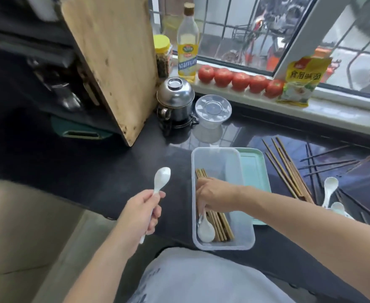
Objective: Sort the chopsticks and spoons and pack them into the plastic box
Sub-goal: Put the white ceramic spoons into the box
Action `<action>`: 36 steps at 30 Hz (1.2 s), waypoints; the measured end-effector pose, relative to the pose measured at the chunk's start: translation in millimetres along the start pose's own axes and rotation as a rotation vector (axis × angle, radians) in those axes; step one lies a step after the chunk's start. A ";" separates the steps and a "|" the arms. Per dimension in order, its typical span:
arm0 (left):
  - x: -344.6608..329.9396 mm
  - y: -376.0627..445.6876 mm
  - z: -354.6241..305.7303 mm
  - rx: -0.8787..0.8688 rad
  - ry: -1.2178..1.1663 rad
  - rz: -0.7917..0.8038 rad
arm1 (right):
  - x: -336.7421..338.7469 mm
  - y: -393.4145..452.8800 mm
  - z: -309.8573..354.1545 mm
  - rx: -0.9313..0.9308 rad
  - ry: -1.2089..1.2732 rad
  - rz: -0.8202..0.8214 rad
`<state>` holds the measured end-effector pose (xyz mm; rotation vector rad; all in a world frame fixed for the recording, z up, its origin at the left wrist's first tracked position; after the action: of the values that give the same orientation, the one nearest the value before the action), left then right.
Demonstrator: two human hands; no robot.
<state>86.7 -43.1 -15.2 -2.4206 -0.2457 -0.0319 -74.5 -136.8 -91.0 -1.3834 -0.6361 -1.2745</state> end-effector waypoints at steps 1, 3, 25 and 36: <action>2.4 1.2 1.2 0.003 0.005 0.006 | -5.6 4.5 -4.7 -0.011 0.040 0.006; 4.9 3.2 1.7 0.003 0.011 0.018 | -5.1 7.2 -7.0 -0.054 0.127 0.028; -48.2 20.1 -14.2 0.032 0.096 0.163 | -39.4 -54.5 2.9 -1.001 0.847 -0.050; -92.0 -0.3 -51.5 -0.102 0.830 0.420 | 106.8 -121.0 11.1 -0.784 0.468 -0.570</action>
<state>-1.4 -91.8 15.9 -2.2895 0.6450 -0.8444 -150.0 -124.4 51.5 -1.4600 -0.1890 -2.3937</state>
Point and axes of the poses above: each hand's wrist, its own y-axis towards the middle knuckle, its own x-axis out of the back of the hand, z = x × y, the point moved 9 cm from there along y, towards the middle knuckle, and after that the axes turned 3 degrees about x, right-handed, at the moved point
